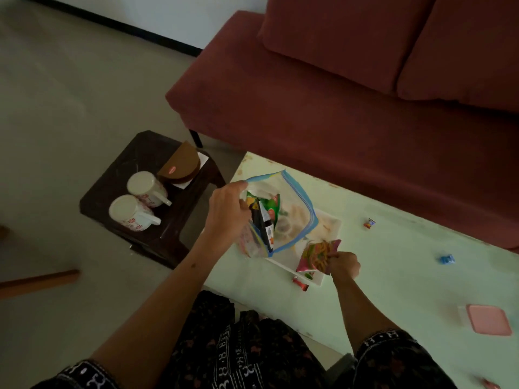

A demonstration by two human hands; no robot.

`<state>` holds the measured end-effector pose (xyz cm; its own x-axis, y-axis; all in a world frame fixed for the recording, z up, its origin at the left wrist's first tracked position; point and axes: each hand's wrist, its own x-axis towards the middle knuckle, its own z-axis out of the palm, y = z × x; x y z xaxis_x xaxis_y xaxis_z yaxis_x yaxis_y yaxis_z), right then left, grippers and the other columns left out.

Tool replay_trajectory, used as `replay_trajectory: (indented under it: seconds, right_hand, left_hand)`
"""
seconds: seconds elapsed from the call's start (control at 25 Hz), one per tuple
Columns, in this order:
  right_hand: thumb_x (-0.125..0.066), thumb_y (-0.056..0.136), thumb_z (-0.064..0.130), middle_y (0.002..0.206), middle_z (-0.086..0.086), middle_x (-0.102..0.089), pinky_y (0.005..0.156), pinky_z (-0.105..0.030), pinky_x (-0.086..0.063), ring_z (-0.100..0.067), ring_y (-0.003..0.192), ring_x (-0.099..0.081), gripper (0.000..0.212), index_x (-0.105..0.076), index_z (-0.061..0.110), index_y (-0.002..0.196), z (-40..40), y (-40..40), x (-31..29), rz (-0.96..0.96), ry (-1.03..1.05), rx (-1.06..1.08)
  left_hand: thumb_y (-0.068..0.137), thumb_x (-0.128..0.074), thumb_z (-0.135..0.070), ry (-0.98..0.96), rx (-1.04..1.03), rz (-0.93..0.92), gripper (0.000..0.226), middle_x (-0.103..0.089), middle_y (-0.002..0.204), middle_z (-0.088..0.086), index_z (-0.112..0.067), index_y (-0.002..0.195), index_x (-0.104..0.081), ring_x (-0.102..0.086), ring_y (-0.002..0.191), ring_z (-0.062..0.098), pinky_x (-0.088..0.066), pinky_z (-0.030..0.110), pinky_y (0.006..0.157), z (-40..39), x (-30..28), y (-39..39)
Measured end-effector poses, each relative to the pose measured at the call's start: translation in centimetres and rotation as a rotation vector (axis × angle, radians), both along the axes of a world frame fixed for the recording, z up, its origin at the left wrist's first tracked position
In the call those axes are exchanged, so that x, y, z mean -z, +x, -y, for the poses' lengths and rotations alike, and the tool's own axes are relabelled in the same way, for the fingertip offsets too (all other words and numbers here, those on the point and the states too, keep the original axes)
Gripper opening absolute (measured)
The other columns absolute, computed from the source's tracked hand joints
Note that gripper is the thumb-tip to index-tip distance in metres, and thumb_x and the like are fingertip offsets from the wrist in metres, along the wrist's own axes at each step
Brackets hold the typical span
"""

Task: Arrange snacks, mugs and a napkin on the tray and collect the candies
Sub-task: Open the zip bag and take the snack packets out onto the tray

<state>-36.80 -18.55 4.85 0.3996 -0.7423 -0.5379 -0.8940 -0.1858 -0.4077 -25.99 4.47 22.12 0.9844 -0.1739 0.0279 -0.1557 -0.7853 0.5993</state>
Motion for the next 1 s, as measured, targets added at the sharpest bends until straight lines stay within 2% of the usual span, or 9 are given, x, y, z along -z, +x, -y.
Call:
replay_trajectory:
  seconds: [0.2, 0.28, 0.4, 0.52, 0.56, 0.68, 0.72, 0.84, 1.0]
  right_hand:
    - [-0.062, 0.085, 0.022, 0.09, -0.022, -0.066, 0.071, -0.034, -0.049, -0.032, 0.083, -0.064, 0.035, -0.066, -0.007, 0.103, 1.3, -1.2, 0.6, -0.121, 0.155, 0.13]
    - [-0.062, 0.085, 0.023, 0.085, -0.023, -0.063, 0.075, -0.038, -0.052, -0.031, 0.077, -0.061, 0.04, -0.063, -0.012, 0.104, 1.8, -0.7, -0.8, -0.077, 0.217, 0.198]
    - [-0.063, 0.084, 0.026, 0.083, -0.019, -0.068, 0.081, -0.036, -0.052, -0.03, 0.079, -0.067, 0.03, -0.069, -0.001, 0.097, 1.2, 1.6, -6.2, 0.257, 0.05, 0.2]
    - [-0.059, 0.079, 0.042, 0.061, -0.002, -0.07, 0.061, -0.023, -0.052, -0.015, 0.057, -0.068, 0.026, -0.068, 0.02, 0.07, -2.9, 2.6, -12.9, 0.706, 0.093, 0.002]
    - [-0.058, 0.077, 0.049, 0.058, -0.002, -0.069, 0.059, -0.024, -0.051, -0.014, 0.053, -0.066, 0.035, -0.066, 0.018, 0.063, -4.9, 2.7, -13.9, 0.661, 0.137, -0.175]
    - [-0.057, 0.079, 0.06, 0.06, -0.006, -0.061, 0.061, -0.028, -0.044, -0.017, 0.058, -0.056, 0.051, -0.055, 0.012, 0.061, -10.2, 3.4, -13.2, 0.133, 0.056, -0.647]
    - [-0.058, 0.08, 0.057, 0.069, -0.007, -0.059, 0.064, -0.029, -0.043, -0.019, 0.067, -0.056, 0.048, -0.052, 0.011, 0.07, -11.4, 3.7, -12.4, 0.039, 0.042, -0.668]
    - [-0.063, 0.083, 0.042, 0.09, -0.012, -0.059, 0.075, -0.034, -0.047, -0.029, 0.094, -0.063, 0.04, -0.057, 0.003, 0.094, -12.6, 4.5, -11.3, 0.032, 0.034, -0.621]
    - [-0.062, 0.085, 0.026, 0.093, -0.017, -0.064, 0.074, -0.033, -0.045, -0.033, 0.099, -0.062, 0.029, -0.06, -0.001, 0.097, -12.0, 4.5, -12.7, 0.086, -0.035, -0.582]
  left_hand:
    - [0.075, -0.054, 0.006, -0.027, 0.027, -0.03, 0.043, -0.069, 0.104, 0.02, -0.003, 0.117, -0.06, -0.066, 0.088, 0.034, -0.053, 0.039, 0.085, -0.3, -0.3, -1.4]
    - [0.076, -0.055, 0.005, -0.036, 0.034, -0.052, 0.043, -0.069, 0.107, 0.018, -0.002, 0.118, -0.059, -0.066, 0.089, 0.031, -0.052, 0.037, 0.087, -0.2, -0.3, -1.8]
    - [0.078, -0.054, 0.004, -0.032, 0.058, -0.086, 0.043, -0.068, 0.111, 0.017, -0.004, 0.12, -0.057, -0.065, 0.096, 0.029, -0.051, 0.038, 0.091, -0.3, -0.3, -2.4]
    - [0.078, -0.054, 0.003, -0.032, 0.089, -0.107, 0.043, -0.067, 0.11, 0.017, -0.005, 0.12, -0.057, -0.062, 0.101, 0.031, -0.05, 0.041, 0.092, -0.3, -0.2, -3.1]
    - [0.077, -0.054, 0.004, -0.042, 0.106, -0.108, 0.042, -0.067, 0.109, 0.018, -0.004, 0.119, -0.058, -0.062, 0.101, 0.033, -0.051, 0.042, 0.091, -0.2, -0.3, -3.4]
    - [0.075, -0.056, 0.005, -0.078, 0.122, -0.097, 0.042, -0.069, 0.106, 0.018, -0.005, 0.116, -0.06, -0.062, 0.099, 0.032, -0.051, 0.039, 0.086, -0.2, -0.7, -3.9]
    - [0.075, -0.057, 0.005, -0.081, 0.123, -0.085, 0.043, -0.069, 0.106, 0.017, -0.006, 0.116, -0.06, -0.062, 0.098, 0.031, -0.051, 0.038, 0.086, -0.2, -0.8, -3.9]
    - [0.075, -0.055, 0.006, -0.084, 0.142, -0.076, 0.044, -0.069, 0.108, 0.016, -0.006, 0.117, -0.06, -0.062, 0.101, 0.03, -0.05, 0.037, 0.088, -0.2, -0.8, -3.7]
    - [0.08, -0.055, 0.001, -0.057, 0.12, -0.078, 0.04, -0.066, 0.114, 0.015, -0.006, 0.119, -0.058, -0.059, 0.108, 0.029, -0.046, 0.035, 0.093, -0.4, -0.4, -3.2]
